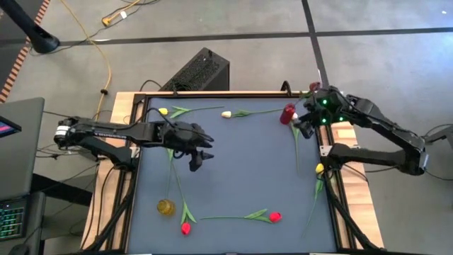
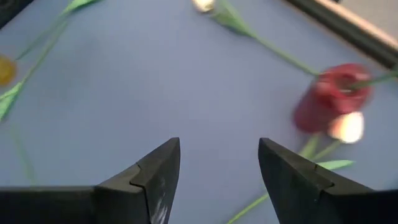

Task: Sort flowers into vase by color
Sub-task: Put the dark red flower into the red vase

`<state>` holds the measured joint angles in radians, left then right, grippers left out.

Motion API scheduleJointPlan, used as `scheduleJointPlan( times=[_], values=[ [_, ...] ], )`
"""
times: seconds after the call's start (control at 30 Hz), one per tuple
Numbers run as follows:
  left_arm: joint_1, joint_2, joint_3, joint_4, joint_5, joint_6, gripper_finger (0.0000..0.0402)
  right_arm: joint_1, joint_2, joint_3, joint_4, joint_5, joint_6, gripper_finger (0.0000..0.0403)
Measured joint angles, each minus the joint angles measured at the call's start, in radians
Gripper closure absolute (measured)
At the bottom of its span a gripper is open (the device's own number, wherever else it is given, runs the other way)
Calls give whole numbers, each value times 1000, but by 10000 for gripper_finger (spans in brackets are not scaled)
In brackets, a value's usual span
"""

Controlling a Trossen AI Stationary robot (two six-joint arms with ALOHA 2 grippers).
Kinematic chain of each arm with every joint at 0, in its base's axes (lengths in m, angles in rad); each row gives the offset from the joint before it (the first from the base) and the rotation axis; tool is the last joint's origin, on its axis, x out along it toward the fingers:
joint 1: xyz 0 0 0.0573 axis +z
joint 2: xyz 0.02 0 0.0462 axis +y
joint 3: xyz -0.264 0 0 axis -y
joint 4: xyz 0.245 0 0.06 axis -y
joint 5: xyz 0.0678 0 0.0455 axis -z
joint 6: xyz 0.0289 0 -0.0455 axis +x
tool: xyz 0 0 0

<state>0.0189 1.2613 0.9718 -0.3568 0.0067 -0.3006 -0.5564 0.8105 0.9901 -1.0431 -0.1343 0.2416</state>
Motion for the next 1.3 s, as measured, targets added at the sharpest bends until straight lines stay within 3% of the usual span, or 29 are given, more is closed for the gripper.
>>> scheduleJointPlan(
  times=[0.27, 0.5, 0.73, 0.97, 1.3],
  values=[
    [-48, 0, 29, -160, -83, -150, 199, 280, 1, 0, 9, 0, 117, 159],
    [-97, 0, 29, -237, -63, -323, 199, 522, 28, 0, 67, 17, 313, 159],
    [-179, 0, 29, -334, -64, -378, 198, 759, 122, 0, 113, 172, 585, 159],
    [-303, 0, 21, -366, -94, -420, 198, 954, 238, 0, 190, 240, 805, 159],
    [-430, 0, 21, -371, -219, -488, 198, 1215, 308, 0, 239, 527, 1014, 159]
  ],
)
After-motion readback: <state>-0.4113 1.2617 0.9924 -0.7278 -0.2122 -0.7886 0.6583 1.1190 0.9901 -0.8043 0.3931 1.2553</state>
